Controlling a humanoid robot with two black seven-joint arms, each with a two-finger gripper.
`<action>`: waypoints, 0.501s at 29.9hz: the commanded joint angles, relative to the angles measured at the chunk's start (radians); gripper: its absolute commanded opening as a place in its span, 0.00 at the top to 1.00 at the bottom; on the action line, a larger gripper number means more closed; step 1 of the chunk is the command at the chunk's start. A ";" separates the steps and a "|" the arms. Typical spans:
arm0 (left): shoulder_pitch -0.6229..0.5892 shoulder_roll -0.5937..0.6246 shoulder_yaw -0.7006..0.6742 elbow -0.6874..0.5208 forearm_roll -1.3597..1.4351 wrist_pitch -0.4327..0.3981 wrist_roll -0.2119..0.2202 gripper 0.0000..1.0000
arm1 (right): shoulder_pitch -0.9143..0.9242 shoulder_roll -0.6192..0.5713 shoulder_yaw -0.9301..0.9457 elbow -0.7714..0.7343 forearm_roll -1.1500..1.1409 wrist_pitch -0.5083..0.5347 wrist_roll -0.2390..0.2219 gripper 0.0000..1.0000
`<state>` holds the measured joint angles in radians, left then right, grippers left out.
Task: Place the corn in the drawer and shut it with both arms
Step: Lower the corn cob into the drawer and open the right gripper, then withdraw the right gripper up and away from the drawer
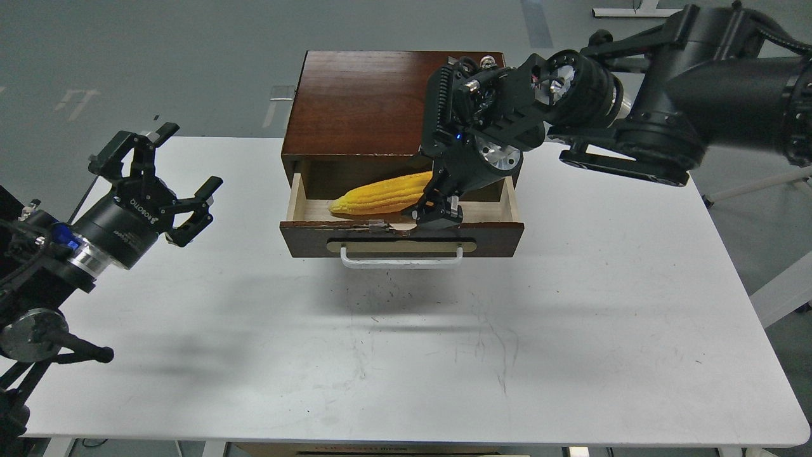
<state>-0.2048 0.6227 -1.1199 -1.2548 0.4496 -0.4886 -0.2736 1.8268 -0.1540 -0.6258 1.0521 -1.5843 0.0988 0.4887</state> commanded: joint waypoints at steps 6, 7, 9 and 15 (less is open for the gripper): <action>-0.001 0.000 -0.001 0.000 0.001 0.000 0.001 0.01 | 0.060 -0.152 0.104 0.055 0.340 0.010 0.000 0.03; -0.001 0.002 0.000 0.000 0.001 0.000 0.001 0.01 | 0.060 -0.169 0.112 0.057 0.372 0.012 0.000 0.03; -0.001 0.002 0.000 0.000 0.001 0.000 0.001 0.01 | 0.054 -0.209 0.124 0.057 0.437 0.015 0.000 0.03; -0.001 -0.001 0.003 0.000 0.004 0.000 0.001 0.01 | -0.082 -0.351 0.181 0.055 0.779 0.013 0.000 0.03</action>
<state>-0.2058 0.6223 -1.1188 -1.2548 0.4536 -0.4887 -0.2731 1.8135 -0.4516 -0.4764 1.1087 -0.9409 0.1134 0.4884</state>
